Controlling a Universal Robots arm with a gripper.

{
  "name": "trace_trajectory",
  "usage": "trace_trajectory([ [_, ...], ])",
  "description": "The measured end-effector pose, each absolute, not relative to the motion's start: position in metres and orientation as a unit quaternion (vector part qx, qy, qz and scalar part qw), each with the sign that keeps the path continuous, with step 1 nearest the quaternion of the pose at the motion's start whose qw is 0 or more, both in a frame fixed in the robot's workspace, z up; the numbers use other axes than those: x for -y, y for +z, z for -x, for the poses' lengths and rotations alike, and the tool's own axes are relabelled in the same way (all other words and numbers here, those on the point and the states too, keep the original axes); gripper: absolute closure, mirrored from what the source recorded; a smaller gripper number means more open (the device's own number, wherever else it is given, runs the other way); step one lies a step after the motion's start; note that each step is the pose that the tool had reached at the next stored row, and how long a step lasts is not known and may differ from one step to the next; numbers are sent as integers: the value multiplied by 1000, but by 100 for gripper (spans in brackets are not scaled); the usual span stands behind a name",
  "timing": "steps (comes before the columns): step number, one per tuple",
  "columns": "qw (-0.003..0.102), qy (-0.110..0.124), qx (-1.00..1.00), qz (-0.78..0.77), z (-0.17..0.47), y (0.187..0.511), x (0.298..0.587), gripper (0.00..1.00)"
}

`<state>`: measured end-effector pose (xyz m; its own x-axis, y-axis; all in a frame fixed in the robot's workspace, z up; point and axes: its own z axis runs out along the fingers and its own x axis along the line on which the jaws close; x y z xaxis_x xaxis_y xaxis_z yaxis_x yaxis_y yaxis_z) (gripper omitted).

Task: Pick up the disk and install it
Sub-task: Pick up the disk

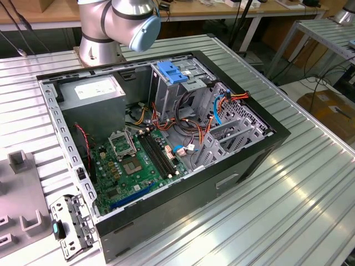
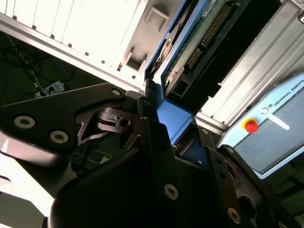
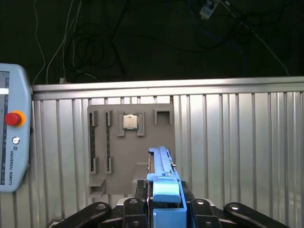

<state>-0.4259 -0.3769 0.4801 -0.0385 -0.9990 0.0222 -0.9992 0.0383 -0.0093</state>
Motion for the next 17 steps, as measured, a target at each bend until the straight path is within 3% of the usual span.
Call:
trace_trajectory([
  [17,7,9,721,-693,385,480,381,63],
])
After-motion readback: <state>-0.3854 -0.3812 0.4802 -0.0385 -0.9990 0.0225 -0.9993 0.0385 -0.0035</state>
